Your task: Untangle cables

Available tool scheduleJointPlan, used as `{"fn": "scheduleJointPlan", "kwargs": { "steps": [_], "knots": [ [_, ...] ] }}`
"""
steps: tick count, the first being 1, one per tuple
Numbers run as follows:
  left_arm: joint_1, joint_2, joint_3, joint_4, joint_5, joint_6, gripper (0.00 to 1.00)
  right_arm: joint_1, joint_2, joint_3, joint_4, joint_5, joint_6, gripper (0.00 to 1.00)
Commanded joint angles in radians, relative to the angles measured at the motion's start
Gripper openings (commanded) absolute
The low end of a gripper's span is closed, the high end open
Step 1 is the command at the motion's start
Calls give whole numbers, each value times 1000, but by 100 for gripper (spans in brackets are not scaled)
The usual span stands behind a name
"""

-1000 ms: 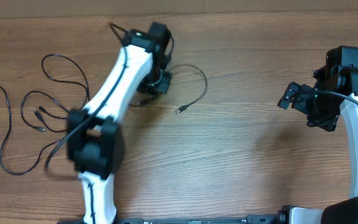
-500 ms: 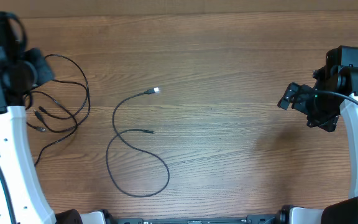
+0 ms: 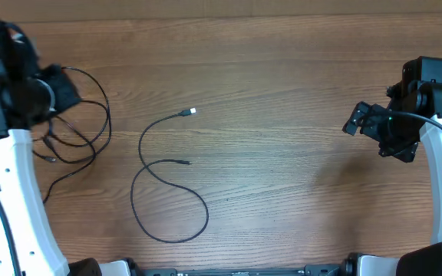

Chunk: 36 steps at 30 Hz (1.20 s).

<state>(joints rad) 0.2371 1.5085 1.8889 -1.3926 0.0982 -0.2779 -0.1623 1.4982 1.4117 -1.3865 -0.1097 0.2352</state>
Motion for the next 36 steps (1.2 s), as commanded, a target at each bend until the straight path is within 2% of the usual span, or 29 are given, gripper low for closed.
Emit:
{"fn": "scheduleJointPlan", "kwargs": {
  "steps": [1, 4, 7, 11, 14, 19, 24, 28, 32, 36],
  "knots": [
    [-66, 10, -30, -81, 17, 27, 42, -1, -3, -5, -9, -75, -49, 100],
    [-110, 10, -39, -211, 14, 27, 43, -1, -3, -5, -10, -121, -80, 100],
    [-158, 10, -82, -278, 13, 32, 44, -1, -3, -5, -39, -192, -131, 100],
    [-264, 10, -195, -256, 19, 31, 45, -1, -3, -5, -63, -259, -188, 100],
    [-394, 10, -340, -187, 41, 26, 51, -1, -3, -5, -59, -259, -188, 100],
    [-608, 10, -602, 20, 61, -82, 52, -1, -3, -5, -55, -258, -188, 100],
    [-780, 10, -806, 244, 60, -135, 60, -1, -3, -5, -54, -258, -188, 100],
    [-868, 10, -921, 357, 60, -221, 61, -1, -3, -5, -48, -259, -188, 100],
    [-912, 11, -1003, 475, 60, -224, 63, -1, -3, -5, -48, -259, -188, 100],
    [-928, 12, -1055, 532, 59, -238, 61, -1, -3, -5, -45, -259, -188, 100]
  ]
}}
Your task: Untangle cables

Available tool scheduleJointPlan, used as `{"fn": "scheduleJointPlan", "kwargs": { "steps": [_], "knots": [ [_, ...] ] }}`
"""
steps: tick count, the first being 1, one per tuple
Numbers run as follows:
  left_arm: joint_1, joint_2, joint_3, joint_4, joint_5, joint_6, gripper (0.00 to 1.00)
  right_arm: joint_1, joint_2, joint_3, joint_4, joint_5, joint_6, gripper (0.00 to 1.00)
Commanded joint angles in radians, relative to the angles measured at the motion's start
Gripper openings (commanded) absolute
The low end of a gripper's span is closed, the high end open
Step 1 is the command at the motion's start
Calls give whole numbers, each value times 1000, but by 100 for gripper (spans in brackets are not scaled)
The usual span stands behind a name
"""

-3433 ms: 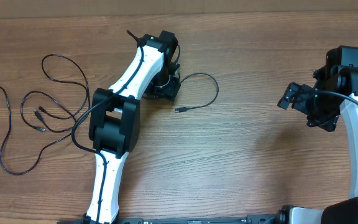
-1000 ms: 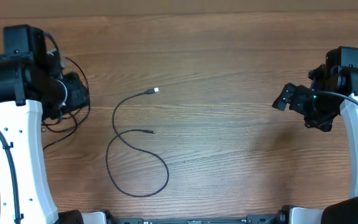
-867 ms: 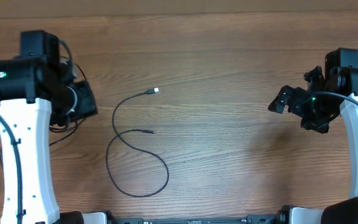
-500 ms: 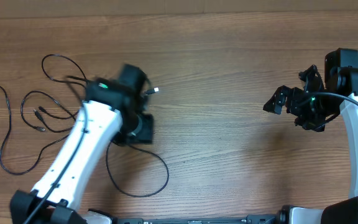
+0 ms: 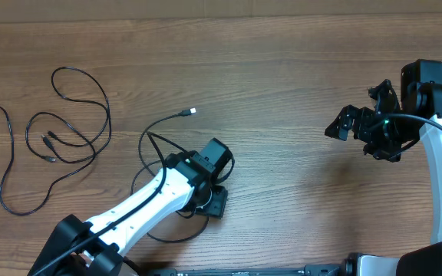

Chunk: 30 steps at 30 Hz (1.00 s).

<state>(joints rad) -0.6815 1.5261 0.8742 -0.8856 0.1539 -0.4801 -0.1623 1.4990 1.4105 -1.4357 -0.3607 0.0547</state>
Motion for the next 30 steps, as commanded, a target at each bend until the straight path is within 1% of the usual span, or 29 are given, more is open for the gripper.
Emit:
{"fn": "scheduleJointPlan", "kwargs": {
  "steps": [1, 3, 7, 10, 15, 19, 21, 24, 25, 26, 30],
  "knots": [
    [-9, -6, -53, 34, 0, -53, 61, -1, -3, -3, 6, -8, -8, 100],
    [-9, -5, -69, 48, -2, -69, 60, -1, -3, -3, 7, -8, -8, 100],
    [-9, 3, -130, 134, -3, -93, 60, -1, -3, -3, 9, -8, -8, 100],
    [-9, 6, -135, 164, -8, -97, 57, -1, -3, -3, 12, -8, -7, 100],
    [-13, 6, -135, 181, -32, -97, 55, -1, -3, -3, 13, -8, -7, 100],
    [-55, 12, -135, 192, -73, -113, 54, -1, -3, -3, 13, -8, -7, 100],
    [-89, 33, -135, 193, -115, -146, 54, -1, -3, -3, 12, -8, -7, 100],
    [-119, 68, -135, 195, -136, -146, 54, -1, -3, -3, 12, -8, -7, 100],
    [-124, 80, -135, 195, -138, -149, 52, -1, -3, -3, 12, -8, -7, 100],
    [-124, 95, -135, 194, -138, -149, 48, -1, -3, -3, 12, -8, -7, 100],
    [-124, 108, -131, 173, -153, -148, 18, -1, -3, -3, 12, -8, -7, 100]
  ]
}}
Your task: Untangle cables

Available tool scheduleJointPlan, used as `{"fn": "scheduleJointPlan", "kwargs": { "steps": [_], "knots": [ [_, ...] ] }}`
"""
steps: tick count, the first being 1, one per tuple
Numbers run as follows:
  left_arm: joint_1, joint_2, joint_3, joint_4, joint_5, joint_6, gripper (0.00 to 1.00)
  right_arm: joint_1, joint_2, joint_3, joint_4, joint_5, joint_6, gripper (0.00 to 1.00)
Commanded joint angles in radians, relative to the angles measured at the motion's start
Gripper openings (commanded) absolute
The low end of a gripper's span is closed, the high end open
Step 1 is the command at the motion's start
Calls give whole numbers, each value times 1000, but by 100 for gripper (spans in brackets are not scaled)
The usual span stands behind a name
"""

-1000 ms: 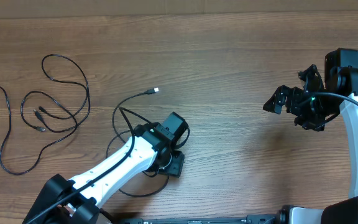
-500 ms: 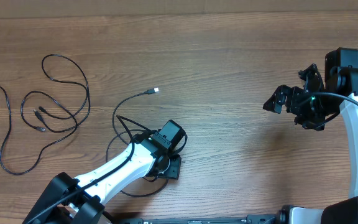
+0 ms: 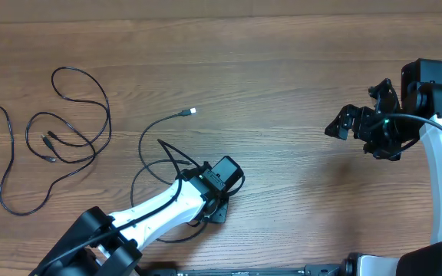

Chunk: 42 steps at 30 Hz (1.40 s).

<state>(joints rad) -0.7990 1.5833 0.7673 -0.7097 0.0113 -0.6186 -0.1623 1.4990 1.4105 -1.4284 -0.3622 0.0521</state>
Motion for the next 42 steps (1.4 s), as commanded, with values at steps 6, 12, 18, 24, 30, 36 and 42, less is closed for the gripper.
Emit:
{"fn": "scheduleJointPlan", "kwargs": {
  "steps": [6, 12, 18, 24, 30, 36, 42],
  "knots": [
    [37, 13, 169, -174, -182, -9, 4, -1, -3, -3, 1, -6, -5, 100],
    [263, -37, 605, -478, -593, 82, 4, -1, -3, -3, -3, -6, -5, 100],
    [557, -37, 992, -500, -982, 162, 4, -1, -3, -3, -2, -5, -5, 100],
    [751, -37, 1186, -365, -1014, 275, 4, -1, -3, -3, -2, -5, -5, 100],
    [813, -37, 1192, -318, -918, 301, 4, -1, -3, -3, 1, -5, -5, 100],
    [812, -33, 1192, -337, -898, 301, 17, -1, -3, -3, 1, -6, -5, 100],
    [812, -33, 1192, -362, -795, 301, 61, -1, -3, -5, -2, -6, -5, 100]
  ]
}}
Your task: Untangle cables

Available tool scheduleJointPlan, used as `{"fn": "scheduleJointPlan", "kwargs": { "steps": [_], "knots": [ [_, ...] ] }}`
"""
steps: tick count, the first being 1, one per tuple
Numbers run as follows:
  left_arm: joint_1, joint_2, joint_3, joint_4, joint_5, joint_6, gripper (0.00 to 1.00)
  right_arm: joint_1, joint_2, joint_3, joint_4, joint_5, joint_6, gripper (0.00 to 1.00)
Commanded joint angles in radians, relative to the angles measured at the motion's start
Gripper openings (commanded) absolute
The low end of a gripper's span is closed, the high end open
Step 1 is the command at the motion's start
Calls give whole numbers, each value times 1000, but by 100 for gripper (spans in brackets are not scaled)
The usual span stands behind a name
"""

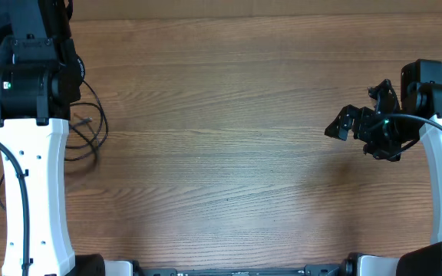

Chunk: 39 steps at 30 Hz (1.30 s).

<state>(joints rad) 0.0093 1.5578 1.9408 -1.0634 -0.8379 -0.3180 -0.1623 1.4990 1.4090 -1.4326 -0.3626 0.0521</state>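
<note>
Black cables [92, 123] show only as a few loops sticking out from under my left arm [29, 77] at the table's left edge. The rest of the pile is hidden beneath that arm. No cable lies in the middle of the table. The left arm's wrist and head cover the top left corner, and its fingers do not show. My right gripper [355, 111] hangs over the right side of the table, open, with nothing between its fingers.
The wooden table [229, 153] runs across the whole view. A thin black strand [1, 184] curves beside the left arm's white link near the left edge. The right arm's white link stands along the right edge.
My left arm was reaching into the middle of the table onto the lone curved cable; it is now at the far left over the pile. That cable is gone from the middle. The right arm is unchanged.
First my left arm stood over the pile at the left, and one cable lay apart in the middle. Then the left gripper was down on that cable's lower loop, twice over. Now the arm is back at the left and the middle holds no cable.
</note>
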Motion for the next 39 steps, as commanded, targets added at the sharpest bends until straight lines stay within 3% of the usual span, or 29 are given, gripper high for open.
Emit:
{"fn": "scheduleJointPlan", "kwargs": {
  "steps": [1, 3, 6, 10, 12, 16, 19, 21, 24, 30, 35, 39],
  "knots": [
    [3, -8, 19, -10, 55, 0, 61, -1, -3, -3, 3, -5, -5, 100],
    [3, -8, 18, -12, 66, 0, 61, -1, -3, -3, 3, -5, -5, 100],
    [3, -8, 18, -26, 195, 0, 64, -1, -3, -4, 6, -5, -5, 100],
    [3, 12, 18, -55, 436, 1, 83, -1, -3, -19, 18, -5, -5, 100],
    [3, 32, 18, -86, 537, 1, 99, -1, -3, -27, 24, -6, -5, 100],
    [3, 79, 18, -191, 759, 1, 100, 0, -3, -34, 34, -14, 0, 100],
    [3, 99, 18, -263, 840, 1, 99, 0, -3, -34, 45, -78, -1, 100],
    [3, 110, 18, -322, 856, 2, 100, 8, -3, -34, 75, -105, 25, 100],
    [5, 113, 18, -439, 858, 4, 99, 68, -3, -24, 117, 40, 138, 100],
    [3, 113, 18, -626, 857, 4, 99, 260, -3, -3, 194, 136, 120, 100],
    [-5, 106, -34, -626, 906, 39, 100, 350, -4, -3, 217, 210, 132, 100],
    [-18, 74, -206, -626, 914, 61, 100, 345, -18, -3, 192, 243, 166, 100]
  ]
}}
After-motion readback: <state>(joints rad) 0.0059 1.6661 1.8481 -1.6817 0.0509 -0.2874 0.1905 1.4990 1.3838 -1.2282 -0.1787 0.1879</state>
